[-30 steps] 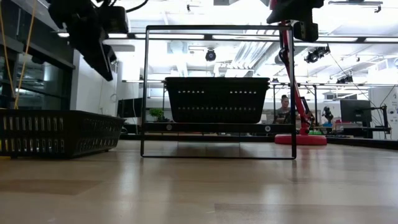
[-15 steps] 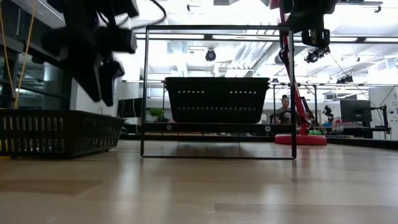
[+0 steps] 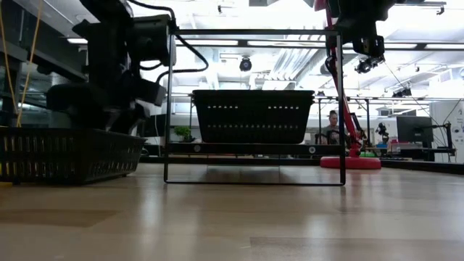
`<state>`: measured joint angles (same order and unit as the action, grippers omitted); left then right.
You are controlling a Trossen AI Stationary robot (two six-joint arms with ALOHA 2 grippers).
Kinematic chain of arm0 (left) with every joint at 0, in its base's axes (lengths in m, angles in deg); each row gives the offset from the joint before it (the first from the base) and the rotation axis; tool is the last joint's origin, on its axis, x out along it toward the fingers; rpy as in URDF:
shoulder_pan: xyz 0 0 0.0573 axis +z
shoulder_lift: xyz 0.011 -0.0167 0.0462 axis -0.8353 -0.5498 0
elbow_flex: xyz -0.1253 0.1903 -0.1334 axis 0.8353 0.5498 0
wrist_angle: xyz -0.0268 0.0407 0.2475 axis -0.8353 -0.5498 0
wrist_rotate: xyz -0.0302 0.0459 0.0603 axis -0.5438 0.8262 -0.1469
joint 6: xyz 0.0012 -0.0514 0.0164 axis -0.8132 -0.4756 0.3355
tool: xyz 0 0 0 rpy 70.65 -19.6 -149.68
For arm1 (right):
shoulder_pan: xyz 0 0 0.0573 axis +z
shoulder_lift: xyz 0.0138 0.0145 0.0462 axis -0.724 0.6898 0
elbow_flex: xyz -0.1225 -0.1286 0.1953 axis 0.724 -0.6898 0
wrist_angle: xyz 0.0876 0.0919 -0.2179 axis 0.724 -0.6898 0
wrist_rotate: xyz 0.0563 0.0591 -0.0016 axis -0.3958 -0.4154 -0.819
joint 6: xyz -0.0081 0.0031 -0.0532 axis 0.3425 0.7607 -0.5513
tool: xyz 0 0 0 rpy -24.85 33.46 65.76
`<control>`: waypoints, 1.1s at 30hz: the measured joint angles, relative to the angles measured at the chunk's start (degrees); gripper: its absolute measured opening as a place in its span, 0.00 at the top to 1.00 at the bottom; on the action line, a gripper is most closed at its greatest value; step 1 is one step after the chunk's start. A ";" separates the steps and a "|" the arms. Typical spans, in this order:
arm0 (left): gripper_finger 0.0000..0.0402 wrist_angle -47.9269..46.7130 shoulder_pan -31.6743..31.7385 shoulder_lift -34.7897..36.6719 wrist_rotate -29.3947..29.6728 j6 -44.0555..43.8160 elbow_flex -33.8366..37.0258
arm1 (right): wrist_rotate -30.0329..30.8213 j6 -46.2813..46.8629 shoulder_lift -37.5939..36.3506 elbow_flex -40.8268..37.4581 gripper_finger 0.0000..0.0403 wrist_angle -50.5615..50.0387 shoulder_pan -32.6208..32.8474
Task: Stack baskets on shelf by color
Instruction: Put the black bin on the shelf
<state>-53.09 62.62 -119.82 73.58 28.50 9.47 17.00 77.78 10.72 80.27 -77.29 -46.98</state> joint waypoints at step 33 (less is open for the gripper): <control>1.00 3.31 23.16 16.96 23.65 -10.01 -22.51 | 8.74 -1.95 0.00 0.02 1.00 0.01 -0.13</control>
<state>-49.77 85.78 -102.86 97.23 18.50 -13.04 25.74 75.83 10.72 80.30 -77.28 -47.11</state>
